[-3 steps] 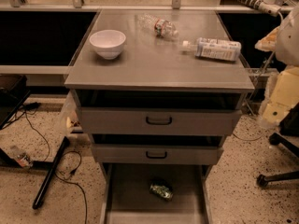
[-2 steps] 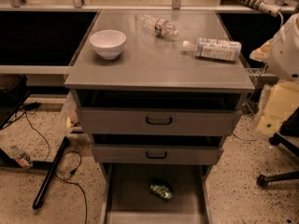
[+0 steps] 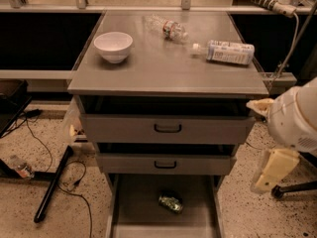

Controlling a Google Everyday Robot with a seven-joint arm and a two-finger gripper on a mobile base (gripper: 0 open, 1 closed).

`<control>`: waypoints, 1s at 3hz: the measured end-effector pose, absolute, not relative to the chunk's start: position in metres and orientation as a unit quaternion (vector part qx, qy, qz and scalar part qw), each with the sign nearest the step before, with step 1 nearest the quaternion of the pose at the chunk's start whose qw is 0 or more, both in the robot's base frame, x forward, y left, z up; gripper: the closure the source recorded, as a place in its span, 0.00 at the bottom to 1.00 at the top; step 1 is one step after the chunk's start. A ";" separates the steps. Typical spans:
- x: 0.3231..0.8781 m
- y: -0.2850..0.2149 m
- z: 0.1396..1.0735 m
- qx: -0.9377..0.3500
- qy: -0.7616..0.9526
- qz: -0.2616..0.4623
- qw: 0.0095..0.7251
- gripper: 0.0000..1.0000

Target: Pick green can from bottom drawer and place on counter

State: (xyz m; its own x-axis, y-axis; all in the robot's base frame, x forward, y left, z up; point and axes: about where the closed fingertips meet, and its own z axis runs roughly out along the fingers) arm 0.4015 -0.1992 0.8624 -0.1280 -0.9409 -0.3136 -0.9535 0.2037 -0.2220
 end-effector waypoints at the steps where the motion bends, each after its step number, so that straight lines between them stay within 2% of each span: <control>1: 0.411 -0.217 0.806 -0.627 0.740 0.055 0.237 0.00; 3: 0.414 -0.216 0.798 -0.639 0.729 0.058 0.238 0.00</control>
Offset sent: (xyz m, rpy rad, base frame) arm 0.0074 -0.0152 -0.0462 0.0933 -0.0177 0.0156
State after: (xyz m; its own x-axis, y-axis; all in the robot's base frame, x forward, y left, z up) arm 0.4140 -0.2164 0.7981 -0.0692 -0.9043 -0.4213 -0.9595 0.1759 -0.2201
